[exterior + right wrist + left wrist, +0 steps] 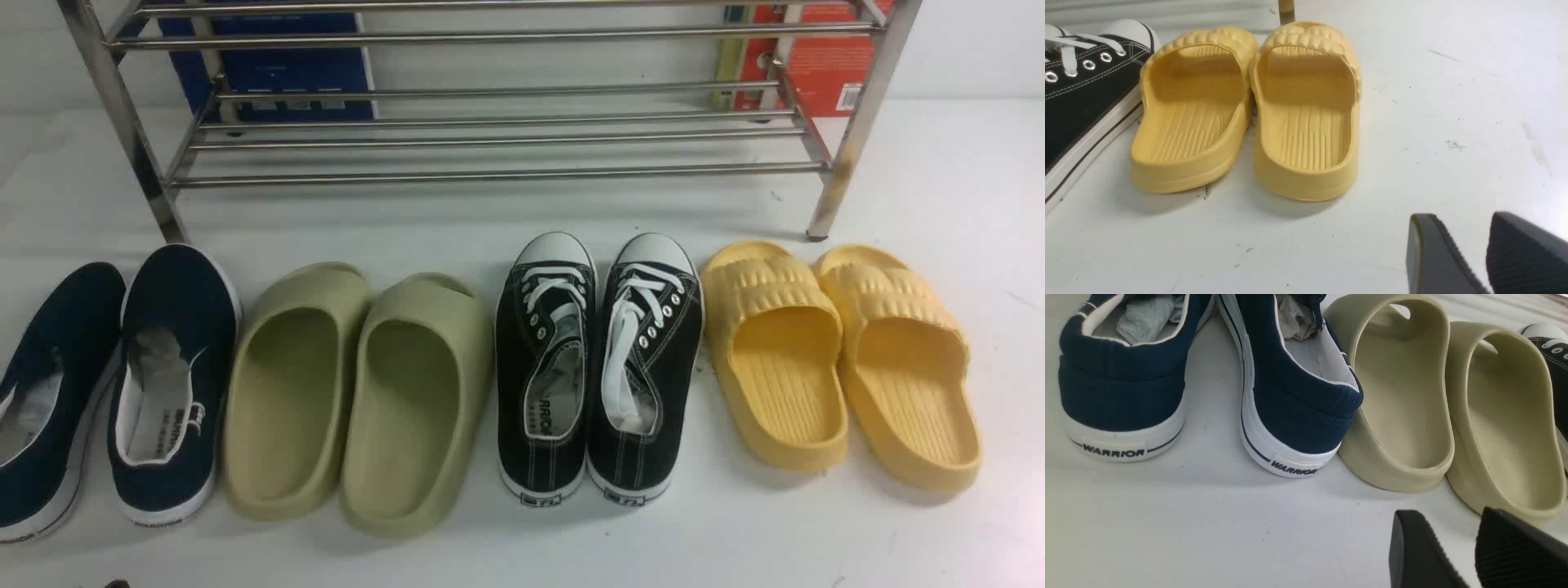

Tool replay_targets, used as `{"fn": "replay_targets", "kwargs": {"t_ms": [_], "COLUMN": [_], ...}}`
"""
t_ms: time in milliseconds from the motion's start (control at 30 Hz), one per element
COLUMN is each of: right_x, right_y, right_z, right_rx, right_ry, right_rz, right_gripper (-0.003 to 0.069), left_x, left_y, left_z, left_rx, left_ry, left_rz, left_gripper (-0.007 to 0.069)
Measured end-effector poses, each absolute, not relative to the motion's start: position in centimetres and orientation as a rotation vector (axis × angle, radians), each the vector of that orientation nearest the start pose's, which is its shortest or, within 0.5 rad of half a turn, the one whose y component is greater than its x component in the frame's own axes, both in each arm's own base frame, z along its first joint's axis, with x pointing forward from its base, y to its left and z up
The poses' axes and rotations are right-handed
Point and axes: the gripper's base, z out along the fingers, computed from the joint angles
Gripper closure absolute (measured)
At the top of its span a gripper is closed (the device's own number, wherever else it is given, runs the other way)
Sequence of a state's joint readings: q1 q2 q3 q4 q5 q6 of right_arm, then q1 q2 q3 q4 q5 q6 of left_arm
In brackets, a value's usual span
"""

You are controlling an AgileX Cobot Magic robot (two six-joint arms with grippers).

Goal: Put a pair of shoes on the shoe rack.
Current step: Use the left arm to grab the shoe closest to it

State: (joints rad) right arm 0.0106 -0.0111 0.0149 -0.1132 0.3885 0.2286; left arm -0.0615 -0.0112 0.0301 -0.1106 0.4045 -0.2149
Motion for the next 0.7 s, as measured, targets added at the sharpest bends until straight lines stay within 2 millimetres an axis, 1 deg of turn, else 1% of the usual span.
{"fn": "replay_targets", "kwargs": {"t_ms": [200,267,300,433,467,533,633,700], "right_x": [5.2,5.2,5.2,5.2,5.2,5.2,5.2,5.2], "right_y": [-0.3,-0.3,-0.3,-0.3,-0.3,-0.3,-0.3,-0.3], "right_z": [17.4,17.4,17.4,17.4,17.4,17.4,17.4,17.4], "right_rx": [0.136,0.136,0.136,0.136,0.136,0.136,0.136,0.136], "right_ry": [1.869,1.869,1.869,1.869,1.869,1.869,1.869,1.869], "right_rz": [0.053,0.053,0.053,0.053,0.053,0.053,0.053,0.053], "right_gripper": [0.0419,0.0419,0.0419,0.0419,0.0419,0.0419,0.0419,0.0419], "left_x": [5.2,5.2,5.3,5.4,5.4,5.6,5.6,5.6], "left_y": [-0.7,-0.7,-0.8,-1.3,-1.3,-1.2,-0.8,-0.7], "left_z": [16.8,17.0,17.2,18.1,18.3,19.1,19.8,19.9], "left_rx": [-0.195,-0.213,-0.239,-0.506,-0.535,-0.676,-0.737,-0.751], "left_ry": [1.895,1.872,1.857,1.722,1.699,1.577,1.464,1.439], "left_rz": [-0.278,-0.303,-0.337,-0.657,-0.690,-0.847,-0.899,-0.909], "left_gripper": [0.0384,0.0384,0.0384,0.0384,0.0384,0.0384,0.0384,0.0390]}}
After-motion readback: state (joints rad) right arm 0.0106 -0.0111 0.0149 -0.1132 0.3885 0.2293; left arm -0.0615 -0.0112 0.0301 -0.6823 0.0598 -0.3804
